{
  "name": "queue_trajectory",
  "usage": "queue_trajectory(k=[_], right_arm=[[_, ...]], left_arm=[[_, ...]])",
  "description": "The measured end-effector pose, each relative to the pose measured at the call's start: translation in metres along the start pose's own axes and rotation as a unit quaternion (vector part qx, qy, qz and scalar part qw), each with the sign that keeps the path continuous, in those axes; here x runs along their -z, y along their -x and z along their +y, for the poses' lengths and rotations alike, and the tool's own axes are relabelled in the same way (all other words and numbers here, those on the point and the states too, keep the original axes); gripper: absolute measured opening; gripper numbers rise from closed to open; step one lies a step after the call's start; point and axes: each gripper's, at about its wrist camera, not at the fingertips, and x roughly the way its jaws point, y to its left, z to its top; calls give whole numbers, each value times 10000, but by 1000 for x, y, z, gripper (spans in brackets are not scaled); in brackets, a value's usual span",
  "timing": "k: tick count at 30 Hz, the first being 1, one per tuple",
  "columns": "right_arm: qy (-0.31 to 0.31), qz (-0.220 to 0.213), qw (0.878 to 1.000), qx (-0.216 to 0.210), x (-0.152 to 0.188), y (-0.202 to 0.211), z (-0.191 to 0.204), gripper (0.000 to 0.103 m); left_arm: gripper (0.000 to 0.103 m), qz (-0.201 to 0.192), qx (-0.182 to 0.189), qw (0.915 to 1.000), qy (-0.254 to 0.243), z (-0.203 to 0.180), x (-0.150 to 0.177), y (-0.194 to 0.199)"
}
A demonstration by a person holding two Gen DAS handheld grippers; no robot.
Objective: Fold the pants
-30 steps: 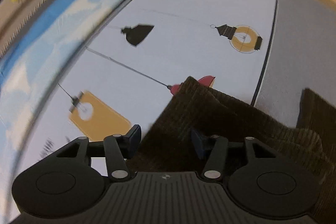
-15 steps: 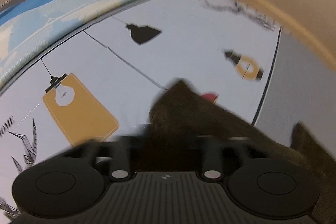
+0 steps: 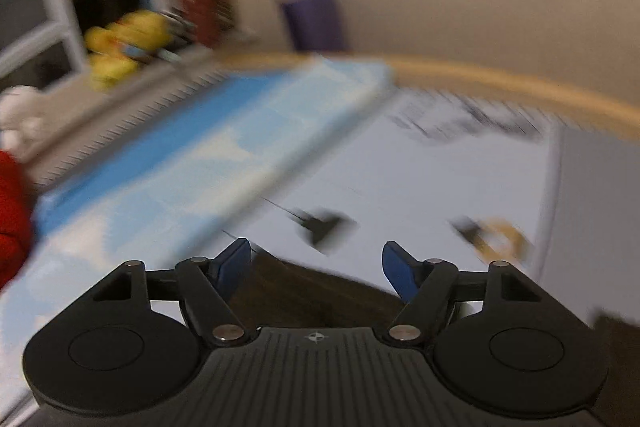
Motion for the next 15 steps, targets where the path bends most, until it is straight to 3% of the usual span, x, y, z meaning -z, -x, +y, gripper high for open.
queue_trajectory(k=[4, 8, 10, 12, 14, 15], right_arm=[[-690, 443, 9927, 889, 13, -16, -42, 74], [-929, 367, 9906, 931, 24, -15, -53, 73], [-979, 334, 9913, 818, 29, -16, -53, 74], [-1042, 621, 9924, 190, 34, -26, -49, 73], [-1006, 917, 9890, -581, 35, -37, -46, 56], [-709, 885, 9925, -459, 35, -40, -40, 39]], left_arm=[[38, 13, -97, 9999, 90, 10, 0, 0], [38, 83, -192, 9995, 241, 23, 0, -2], [38, 95, -236, 9993, 286, 27, -1, -3], [38, 95, -266, 9991, 320, 31, -2, -4], [38, 102, -279, 9989, 352, 33, -3, -4], [38, 101, -265, 9990, 357, 34, -3, -3]])
